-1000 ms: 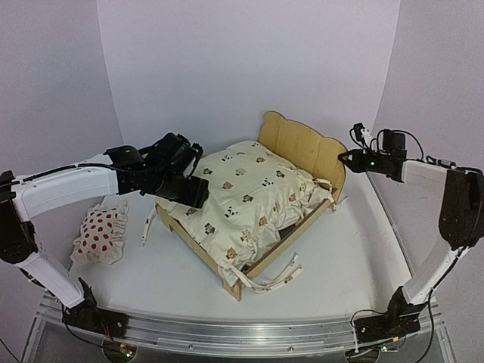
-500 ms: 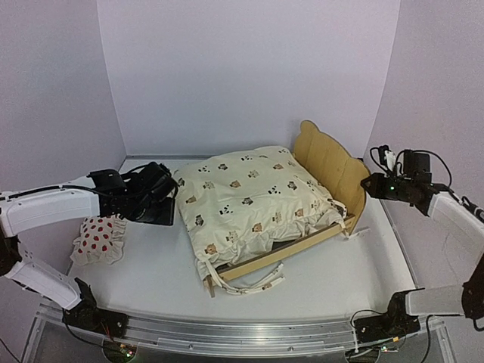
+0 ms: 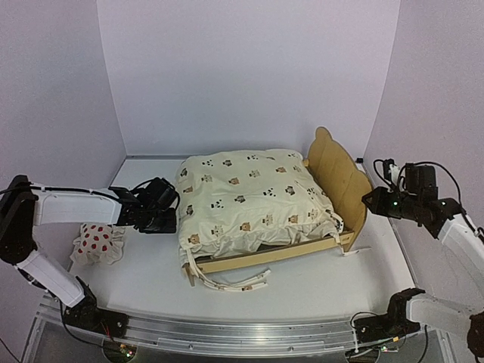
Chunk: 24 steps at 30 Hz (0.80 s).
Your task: Set up the pet bed
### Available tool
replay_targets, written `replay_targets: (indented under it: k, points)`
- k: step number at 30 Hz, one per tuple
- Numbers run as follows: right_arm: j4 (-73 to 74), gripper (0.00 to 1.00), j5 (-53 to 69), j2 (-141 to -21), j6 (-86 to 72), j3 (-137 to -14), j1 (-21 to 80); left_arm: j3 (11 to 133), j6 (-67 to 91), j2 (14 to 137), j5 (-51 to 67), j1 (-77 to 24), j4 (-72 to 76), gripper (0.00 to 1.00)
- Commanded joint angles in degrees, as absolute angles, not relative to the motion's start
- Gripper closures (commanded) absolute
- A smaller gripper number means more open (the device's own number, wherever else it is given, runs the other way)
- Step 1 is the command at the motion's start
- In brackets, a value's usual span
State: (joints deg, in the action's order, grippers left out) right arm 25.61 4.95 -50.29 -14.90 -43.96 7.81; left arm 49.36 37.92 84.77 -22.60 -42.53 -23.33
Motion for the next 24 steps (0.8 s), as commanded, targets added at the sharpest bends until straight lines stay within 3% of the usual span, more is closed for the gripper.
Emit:
replay_targets:
  k: [1,19,21,24]
  points:
    - [39.7,1.00,9.6,-47.7,-35.1,-41.8,9.0,52.0,33.7,89.5,-18.3,-40.3,-13.8,0.55]
    - [33.3,1.00,12.7,-45.4,-43.0,-35.7,11.9,75.5,25.5,115.6,-5.5,-31.9,-7.2,0.57]
    - [30.9,0.97,13.7,-46.3,-43.8,-35.2,11.9,79.4,24.9,118.4,-4.0,-31.2,-7.7,0.57]
    - [30.3,0.84,13.4,-48.4,-42.9,-36.2,11.9,83.3,24.4,121.5,-3.5,-30.5,-9.6,0.57]
